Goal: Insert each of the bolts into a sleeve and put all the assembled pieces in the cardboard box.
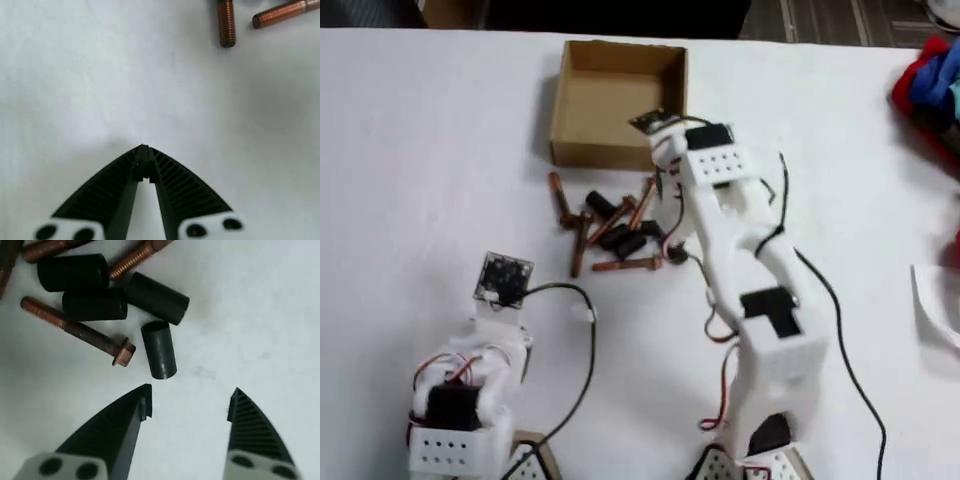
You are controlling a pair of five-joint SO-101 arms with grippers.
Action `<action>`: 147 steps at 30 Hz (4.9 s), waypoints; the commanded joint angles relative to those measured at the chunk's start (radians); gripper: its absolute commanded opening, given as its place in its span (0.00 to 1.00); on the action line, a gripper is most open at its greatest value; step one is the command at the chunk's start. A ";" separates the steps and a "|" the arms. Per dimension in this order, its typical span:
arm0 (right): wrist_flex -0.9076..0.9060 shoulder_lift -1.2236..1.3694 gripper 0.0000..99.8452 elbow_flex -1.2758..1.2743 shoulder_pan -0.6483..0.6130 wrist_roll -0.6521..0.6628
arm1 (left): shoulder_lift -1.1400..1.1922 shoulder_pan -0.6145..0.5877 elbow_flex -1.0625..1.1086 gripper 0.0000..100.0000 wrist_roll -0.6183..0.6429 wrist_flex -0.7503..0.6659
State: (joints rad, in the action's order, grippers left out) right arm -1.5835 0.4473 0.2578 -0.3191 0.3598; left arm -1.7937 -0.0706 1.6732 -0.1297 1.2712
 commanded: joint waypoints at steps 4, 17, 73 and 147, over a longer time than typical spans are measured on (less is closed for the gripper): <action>-0.076 0.111 0.25 0.186 -0.036 0.097 | -0.011 0.008 0.021 0.03 0.005 0.006; -0.045 0.213 0.25 0.226 -0.051 0.123 | -0.011 0.008 0.021 0.03 0.005 0.006; -0.156 -0.814 0.02 -0.385 0.104 0.121 | -0.011 0.064 0.021 0.03 0.003 0.006; 0.159 -1.193 0.02 -0.959 1.020 0.123 | 2.183 0.525 -1.721 0.27 -0.895 0.095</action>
State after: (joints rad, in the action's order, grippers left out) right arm -1.4392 -0.7480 -0.7058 0.6966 0.4733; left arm 0.3682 0.4895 0.0038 -0.9920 1.3771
